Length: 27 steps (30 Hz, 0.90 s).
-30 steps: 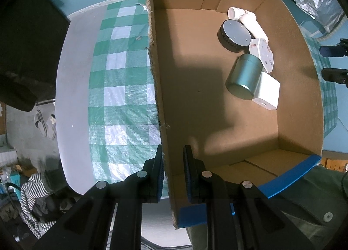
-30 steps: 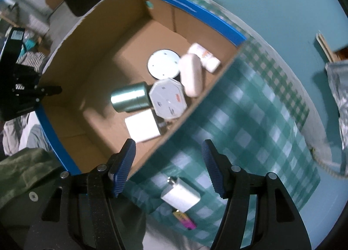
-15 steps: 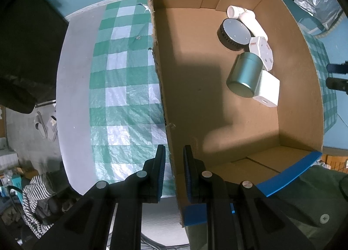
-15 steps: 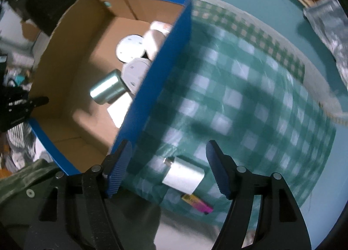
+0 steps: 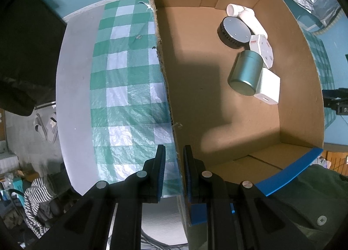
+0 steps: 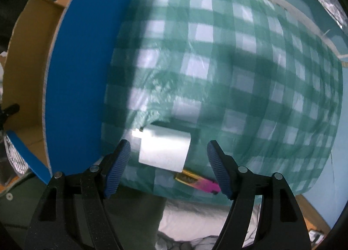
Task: Organize rigid objects
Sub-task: 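Move the right gripper back to the second white charger and grasp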
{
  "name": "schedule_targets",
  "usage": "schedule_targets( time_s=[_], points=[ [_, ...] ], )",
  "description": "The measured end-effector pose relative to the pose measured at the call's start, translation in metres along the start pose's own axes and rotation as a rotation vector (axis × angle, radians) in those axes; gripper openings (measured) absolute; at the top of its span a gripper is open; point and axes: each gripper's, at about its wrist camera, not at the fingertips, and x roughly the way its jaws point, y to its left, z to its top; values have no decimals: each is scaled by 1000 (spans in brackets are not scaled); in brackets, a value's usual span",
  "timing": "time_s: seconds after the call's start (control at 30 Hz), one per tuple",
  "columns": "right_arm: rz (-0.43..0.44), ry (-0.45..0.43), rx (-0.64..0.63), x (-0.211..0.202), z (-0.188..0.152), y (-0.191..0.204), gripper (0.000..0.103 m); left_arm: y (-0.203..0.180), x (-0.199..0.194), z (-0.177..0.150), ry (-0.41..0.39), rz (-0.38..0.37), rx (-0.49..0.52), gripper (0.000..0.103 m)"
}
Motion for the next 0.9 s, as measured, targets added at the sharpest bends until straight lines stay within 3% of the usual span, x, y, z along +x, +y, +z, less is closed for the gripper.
schedule_targets(
  time_s=[0.37,0.77,0.9],
  points=[
    [18,40,36,34,-15,-5,73,-2,-1,-1,1,-5,13,16],
    [-23,11,94,54,-21,-4,73,-2,0,-1,3,-4,13,16],
    [-27,12,101,59,-22,-5,69,-2,-1,-1,3,-3,14,16]
  ],
)
